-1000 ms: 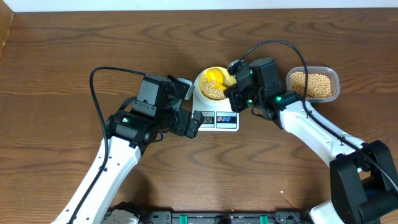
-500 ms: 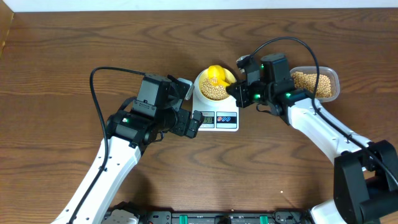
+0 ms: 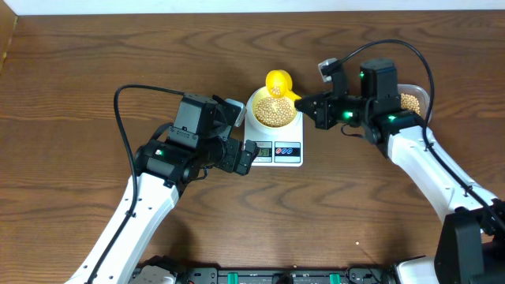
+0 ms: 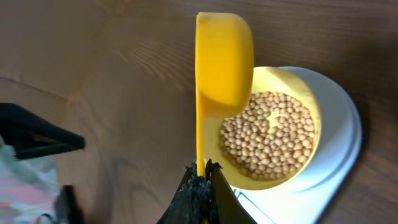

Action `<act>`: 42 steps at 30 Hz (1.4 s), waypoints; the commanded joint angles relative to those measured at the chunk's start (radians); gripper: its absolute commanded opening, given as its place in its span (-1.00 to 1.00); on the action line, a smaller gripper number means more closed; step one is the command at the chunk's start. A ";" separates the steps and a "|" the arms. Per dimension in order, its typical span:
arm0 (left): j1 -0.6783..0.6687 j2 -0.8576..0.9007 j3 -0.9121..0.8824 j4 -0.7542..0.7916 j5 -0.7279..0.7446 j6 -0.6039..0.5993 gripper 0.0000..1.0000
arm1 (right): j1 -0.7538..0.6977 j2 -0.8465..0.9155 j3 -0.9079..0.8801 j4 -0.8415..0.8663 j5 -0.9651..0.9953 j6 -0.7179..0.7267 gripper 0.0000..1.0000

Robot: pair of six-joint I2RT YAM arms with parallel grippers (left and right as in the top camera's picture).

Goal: Scoop item into bowl and weigh 50g on scale
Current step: 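Lift the scoop out of the bowl and carry it to the tub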

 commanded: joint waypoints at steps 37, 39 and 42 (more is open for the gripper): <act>0.003 0.000 0.001 0.001 -0.008 0.014 0.96 | -0.429 -0.023 0.007 0.048 -0.160 0.124 -0.98; 0.003 0.000 0.001 0.001 -0.008 0.014 0.96 | -0.447 -0.023 0.007 0.050 -0.159 0.124 -0.98; 0.003 0.000 0.001 0.001 -0.008 0.014 0.95 | -0.476 -0.023 0.007 0.048 -0.159 0.094 -0.98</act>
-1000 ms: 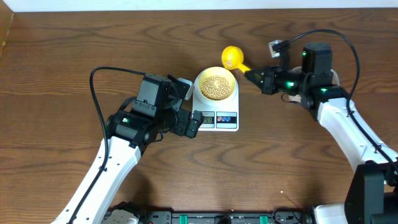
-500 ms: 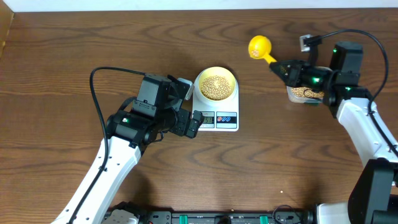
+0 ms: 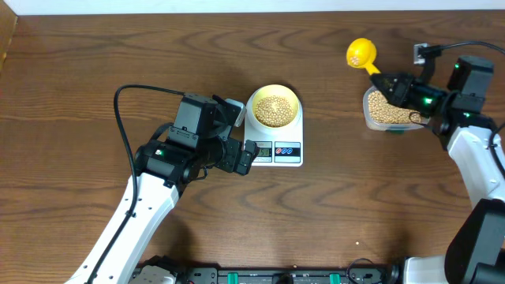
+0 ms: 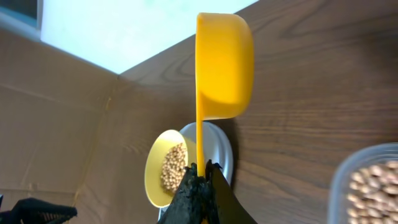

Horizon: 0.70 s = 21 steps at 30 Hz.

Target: Scoop item into bowl and weigh 50g on scale

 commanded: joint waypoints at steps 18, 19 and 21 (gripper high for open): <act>0.003 0.000 0.001 0.001 -0.008 0.014 0.96 | -0.166 -0.023 0.007 -0.021 -0.088 0.153 -0.98; 0.003 0.000 0.001 0.001 -0.008 0.014 0.96 | -0.174 -0.023 0.007 -0.022 -0.111 0.152 -0.98; 0.003 0.000 0.001 0.001 -0.008 0.014 0.96 | -0.190 -0.026 0.007 -0.021 -0.152 0.152 -0.98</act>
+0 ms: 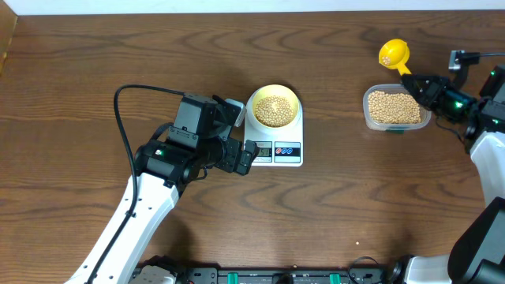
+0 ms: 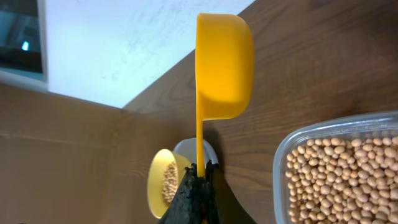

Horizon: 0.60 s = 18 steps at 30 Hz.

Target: Scoop item into bowl and weigh 50g on scale

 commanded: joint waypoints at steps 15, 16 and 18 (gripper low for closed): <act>0.003 0.000 0.001 0.001 -0.008 0.014 0.96 | -0.200 -0.153 0.007 -0.264 -0.103 -0.160 -0.98; 0.003 0.000 0.001 0.001 -0.008 0.014 0.96 | -0.203 -0.157 0.007 -0.290 -0.095 -0.181 -0.98; 0.003 0.000 0.001 0.001 -0.008 0.013 0.96 | -0.204 -0.176 0.007 -0.390 -0.060 -0.269 -0.98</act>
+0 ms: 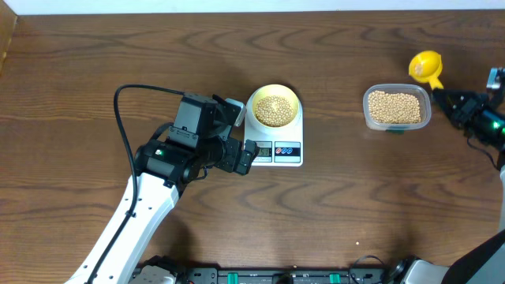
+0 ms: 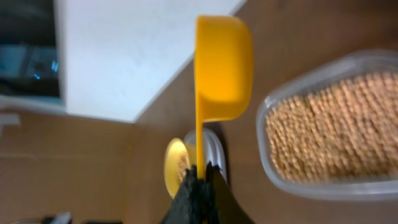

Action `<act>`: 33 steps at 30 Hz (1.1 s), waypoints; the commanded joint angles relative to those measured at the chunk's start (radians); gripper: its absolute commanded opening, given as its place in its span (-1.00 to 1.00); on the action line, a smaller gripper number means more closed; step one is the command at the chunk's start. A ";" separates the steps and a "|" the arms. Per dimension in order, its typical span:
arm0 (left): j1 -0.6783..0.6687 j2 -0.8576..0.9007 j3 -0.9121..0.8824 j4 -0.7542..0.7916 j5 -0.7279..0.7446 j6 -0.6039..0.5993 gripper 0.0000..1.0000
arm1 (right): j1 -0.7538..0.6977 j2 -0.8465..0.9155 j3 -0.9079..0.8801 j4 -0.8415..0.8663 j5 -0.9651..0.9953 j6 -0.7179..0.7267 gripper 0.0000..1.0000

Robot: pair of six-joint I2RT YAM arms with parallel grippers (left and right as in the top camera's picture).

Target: Scoop item into bowl and weigh 50g on scale

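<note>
A yellow bowl [image 1: 274, 109] full of beans sits on the white scale [image 1: 278, 150] at the table's middle. My right gripper [image 1: 451, 96] is shut on the handle of the yellow scoop [image 1: 425, 65], held at the far right just beyond the clear bean tub [image 1: 396, 108]. In the right wrist view the scoop [image 2: 222, 65] stands on edge above the jaws, the tub [image 2: 329, 124] to its right and the bowl [image 2: 176, 167] far behind. My left gripper [image 1: 246, 157] rests at the scale's left front corner; whether it is open or shut does not show.
The table's far edge [image 1: 252, 13] runs along the top, with a white wall behind it [image 2: 118, 56]. A black cable [image 1: 122, 118] loops from the left arm over the table.
My right gripper has moved right with the scoop, from the tub's upper right corner to past its right end. The left arm, the bowl and the scale have not moved.
First my right gripper held the scoop tipped over the bowl on the scale. Then it held the scoop above the tub's left end, later at its upper right corner, and now it holds it past the tub's right side.
</note>
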 commanded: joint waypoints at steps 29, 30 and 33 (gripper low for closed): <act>0.003 0.000 0.001 0.002 -0.008 0.013 0.96 | 0.275 -0.047 0.002 -0.180 0.798 -0.570 -0.98; 0.003 0.000 0.001 0.002 -0.008 0.014 0.96 | 0.287 -0.047 0.002 -0.180 0.809 -0.579 -0.98; 0.003 0.000 0.001 0.002 -0.008 0.014 0.96 | 0.323 -0.047 0.002 -0.180 0.859 -0.604 -0.98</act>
